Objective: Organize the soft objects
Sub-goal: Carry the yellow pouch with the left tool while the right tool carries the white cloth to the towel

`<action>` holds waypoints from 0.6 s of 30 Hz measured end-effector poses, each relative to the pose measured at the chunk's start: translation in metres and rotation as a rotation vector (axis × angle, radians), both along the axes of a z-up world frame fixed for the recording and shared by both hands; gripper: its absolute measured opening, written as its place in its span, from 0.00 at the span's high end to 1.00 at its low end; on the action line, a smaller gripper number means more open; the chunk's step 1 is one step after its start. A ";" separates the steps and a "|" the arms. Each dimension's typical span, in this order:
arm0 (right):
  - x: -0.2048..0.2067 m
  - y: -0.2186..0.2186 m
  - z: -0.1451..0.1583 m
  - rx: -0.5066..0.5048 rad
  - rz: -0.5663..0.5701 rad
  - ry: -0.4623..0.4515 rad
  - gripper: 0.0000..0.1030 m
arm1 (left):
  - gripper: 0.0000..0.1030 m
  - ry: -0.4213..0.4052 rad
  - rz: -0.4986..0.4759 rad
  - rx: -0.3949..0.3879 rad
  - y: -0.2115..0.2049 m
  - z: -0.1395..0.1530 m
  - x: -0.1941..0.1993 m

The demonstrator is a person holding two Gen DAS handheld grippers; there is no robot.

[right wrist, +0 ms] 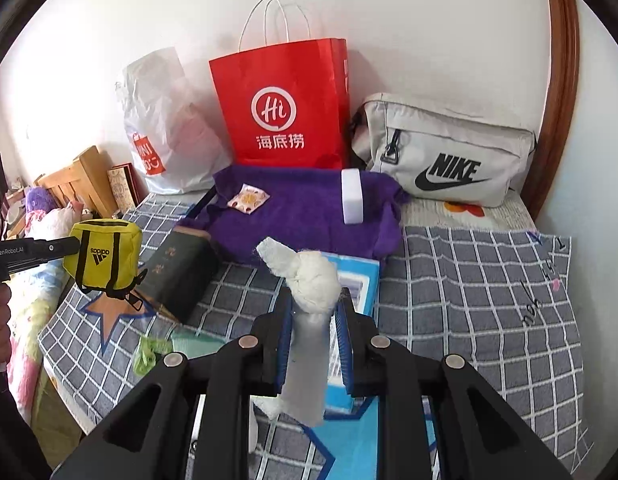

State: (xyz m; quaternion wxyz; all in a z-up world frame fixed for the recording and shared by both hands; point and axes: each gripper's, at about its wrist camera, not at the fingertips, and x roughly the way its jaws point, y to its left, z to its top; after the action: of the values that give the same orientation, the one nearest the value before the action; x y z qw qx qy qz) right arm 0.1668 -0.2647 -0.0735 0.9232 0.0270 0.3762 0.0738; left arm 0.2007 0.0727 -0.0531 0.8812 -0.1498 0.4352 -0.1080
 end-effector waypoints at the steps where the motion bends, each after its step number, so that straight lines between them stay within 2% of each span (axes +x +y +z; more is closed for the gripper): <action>1: 0.005 0.000 0.002 0.001 0.002 -0.002 0.80 | 0.89 0.000 -0.001 0.000 -0.001 0.001 0.005; 9: 0.052 -0.005 0.004 0.001 0.000 0.002 0.80 | 0.89 0.004 -0.010 -0.004 -0.009 0.004 0.046; 18: 0.106 -0.014 -0.011 0.000 -0.015 0.026 0.80 | 0.89 0.023 -0.023 0.007 -0.018 -0.004 0.091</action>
State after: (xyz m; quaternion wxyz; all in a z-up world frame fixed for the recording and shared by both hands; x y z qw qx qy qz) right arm 0.2731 -0.2791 -0.0845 0.9188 0.0306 0.3879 0.0665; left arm 0.2915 0.0551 -0.0576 0.8753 -0.1431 0.4473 -0.1150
